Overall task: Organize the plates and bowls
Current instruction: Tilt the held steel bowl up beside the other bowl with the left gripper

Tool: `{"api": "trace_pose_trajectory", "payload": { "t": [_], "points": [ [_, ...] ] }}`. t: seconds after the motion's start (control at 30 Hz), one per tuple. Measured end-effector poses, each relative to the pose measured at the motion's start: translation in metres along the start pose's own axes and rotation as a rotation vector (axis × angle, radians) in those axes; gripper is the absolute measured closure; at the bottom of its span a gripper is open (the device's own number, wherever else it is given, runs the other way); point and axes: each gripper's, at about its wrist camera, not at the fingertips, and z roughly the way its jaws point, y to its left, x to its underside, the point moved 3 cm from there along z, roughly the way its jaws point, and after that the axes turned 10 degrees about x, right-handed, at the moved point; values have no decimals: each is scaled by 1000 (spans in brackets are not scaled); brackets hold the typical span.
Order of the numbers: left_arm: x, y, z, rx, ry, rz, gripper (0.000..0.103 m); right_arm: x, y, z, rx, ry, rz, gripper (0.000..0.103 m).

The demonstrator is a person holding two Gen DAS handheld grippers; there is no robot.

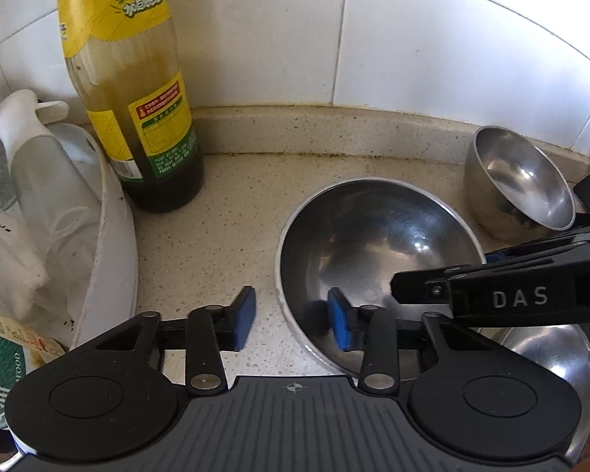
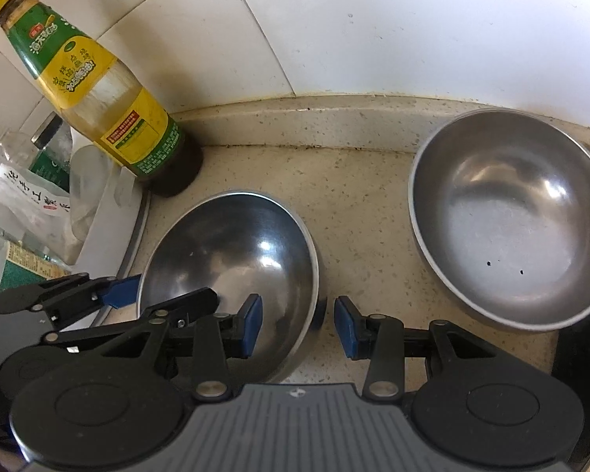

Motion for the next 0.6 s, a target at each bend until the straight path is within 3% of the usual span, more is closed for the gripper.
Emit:
{"api": "trace_pose_trajectory", "payload": {
  "t": [0.07, 0.6],
  "points": [
    [-1, -3, -1, 5, 0, 9, 72, 1, 2, -1, -23, 1, 3, 63],
    [-9, -17, -41, 3, -82, 39, 69, 0, 2, -44, -50, -94, 3, 64]
  ]
}}
